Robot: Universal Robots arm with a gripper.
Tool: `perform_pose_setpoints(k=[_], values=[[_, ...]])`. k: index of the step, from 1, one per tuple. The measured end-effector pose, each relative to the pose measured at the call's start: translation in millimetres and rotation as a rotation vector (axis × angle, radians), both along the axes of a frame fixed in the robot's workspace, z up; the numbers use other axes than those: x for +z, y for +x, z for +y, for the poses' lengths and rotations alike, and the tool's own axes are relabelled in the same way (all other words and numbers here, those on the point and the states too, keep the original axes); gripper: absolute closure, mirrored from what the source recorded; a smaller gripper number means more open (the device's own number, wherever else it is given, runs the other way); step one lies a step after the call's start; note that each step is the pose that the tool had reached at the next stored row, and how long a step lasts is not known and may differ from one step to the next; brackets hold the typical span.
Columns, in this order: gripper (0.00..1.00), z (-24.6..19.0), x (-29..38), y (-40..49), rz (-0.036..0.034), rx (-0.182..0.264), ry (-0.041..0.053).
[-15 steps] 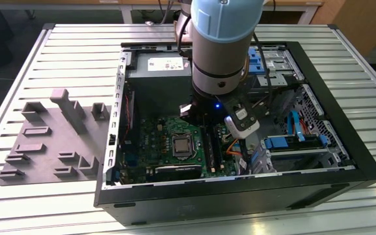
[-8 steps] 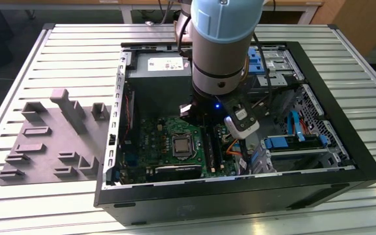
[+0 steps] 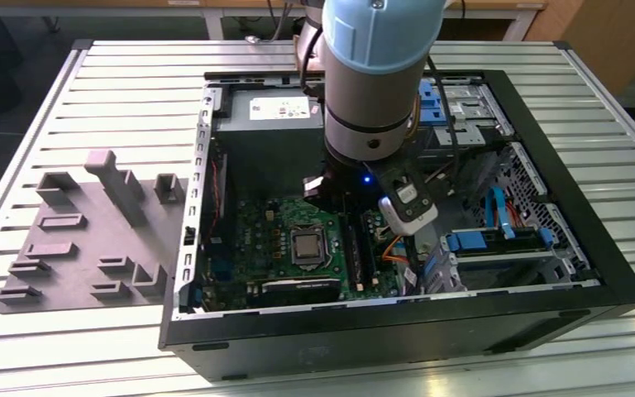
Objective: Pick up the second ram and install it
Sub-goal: 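Insert the second ram into the second slot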
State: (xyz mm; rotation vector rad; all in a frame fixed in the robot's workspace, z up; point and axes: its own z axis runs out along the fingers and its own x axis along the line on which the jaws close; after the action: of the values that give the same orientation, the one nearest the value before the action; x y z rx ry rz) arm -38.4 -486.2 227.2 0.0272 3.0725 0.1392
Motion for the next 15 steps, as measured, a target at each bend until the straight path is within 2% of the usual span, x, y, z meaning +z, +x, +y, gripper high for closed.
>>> perform_pose_setpoints(k=[15], values=[[0.89,1.6,-1.0,-0.2,0.0,0.0,0.0006]])
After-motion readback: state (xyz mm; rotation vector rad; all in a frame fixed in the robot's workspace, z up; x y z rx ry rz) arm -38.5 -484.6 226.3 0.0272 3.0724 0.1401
